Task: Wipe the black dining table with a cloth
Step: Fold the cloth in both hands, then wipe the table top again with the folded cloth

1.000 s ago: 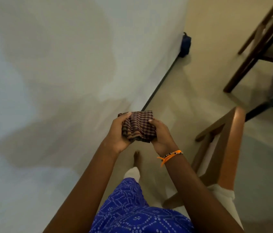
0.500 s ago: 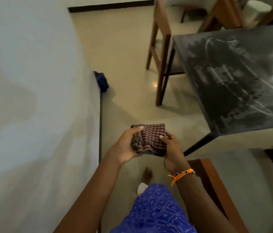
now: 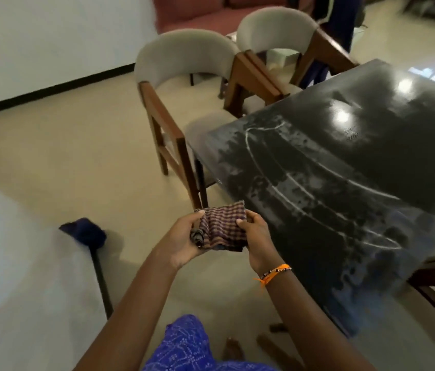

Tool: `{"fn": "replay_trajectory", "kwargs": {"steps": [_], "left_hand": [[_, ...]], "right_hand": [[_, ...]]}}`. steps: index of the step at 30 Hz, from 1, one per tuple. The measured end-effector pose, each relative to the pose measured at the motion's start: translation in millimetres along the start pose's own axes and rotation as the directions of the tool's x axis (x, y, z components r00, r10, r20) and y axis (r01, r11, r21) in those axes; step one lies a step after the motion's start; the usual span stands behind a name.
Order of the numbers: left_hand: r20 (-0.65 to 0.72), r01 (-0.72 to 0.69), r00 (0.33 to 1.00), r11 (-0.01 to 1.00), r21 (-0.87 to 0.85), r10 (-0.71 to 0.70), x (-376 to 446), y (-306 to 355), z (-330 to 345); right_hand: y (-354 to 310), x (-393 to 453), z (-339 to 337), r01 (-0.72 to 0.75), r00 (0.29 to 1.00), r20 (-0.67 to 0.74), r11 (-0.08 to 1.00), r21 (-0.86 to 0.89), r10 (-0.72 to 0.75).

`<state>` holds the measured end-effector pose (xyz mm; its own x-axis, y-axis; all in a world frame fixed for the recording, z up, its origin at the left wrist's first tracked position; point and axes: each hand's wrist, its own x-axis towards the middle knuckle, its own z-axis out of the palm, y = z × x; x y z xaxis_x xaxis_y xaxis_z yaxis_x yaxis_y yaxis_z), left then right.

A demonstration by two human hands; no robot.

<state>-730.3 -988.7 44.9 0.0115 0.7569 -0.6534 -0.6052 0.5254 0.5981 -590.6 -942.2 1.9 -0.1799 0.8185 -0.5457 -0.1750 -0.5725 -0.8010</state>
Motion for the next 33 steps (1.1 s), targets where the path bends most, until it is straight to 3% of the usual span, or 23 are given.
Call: {"fn": "replay_trajectory", "kwargs": {"steps": [8,15,20,28,29,31,33], "left_hand": [[0.125,0.074,0.987,0.981,0.180,-0.098,147,125,37],[0.225,0.203,0.925,0.901,0.383,-0.305,247,195,84],[0.291,0.216,0.880,0.863,0.457,-0.374,302,204,126],[0.421,0.127,0.839,0.877,0.463,-0.344,356,212,215],[0.446,0.101,0.832,0.881,0.462,-0.329,360,214,225],[0.449,0.007,0.840,0.834,0.552,-0.305,371,219,241],[0.357,-0.099,0.901,0.684,0.722,-0.246,389,220,245]], "right_hand": [[-64,147,17,0.154,0.964,-0.215,0.988,-0.021,-0.155],[-111,221,20,0.174,0.850,-0.474,0.972,-0.161,-0.231],[-130,248,-4,0.167,0.740,-0.629,0.971,-0.173,-0.240],[-204,285,-61,0.181,0.585,-0.725,0.931,-0.318,-0.362],[-212,289,-67,0.151,0.554,-0.732,0.913,-0.379,-0.396],[-225,298,-81,-0.049,0.477,-0.743,0.829,-0.556,-0.470],[-228,311,-90,-0.268,0.481,-0.712,0.688,-0.675,-0.511]]}}
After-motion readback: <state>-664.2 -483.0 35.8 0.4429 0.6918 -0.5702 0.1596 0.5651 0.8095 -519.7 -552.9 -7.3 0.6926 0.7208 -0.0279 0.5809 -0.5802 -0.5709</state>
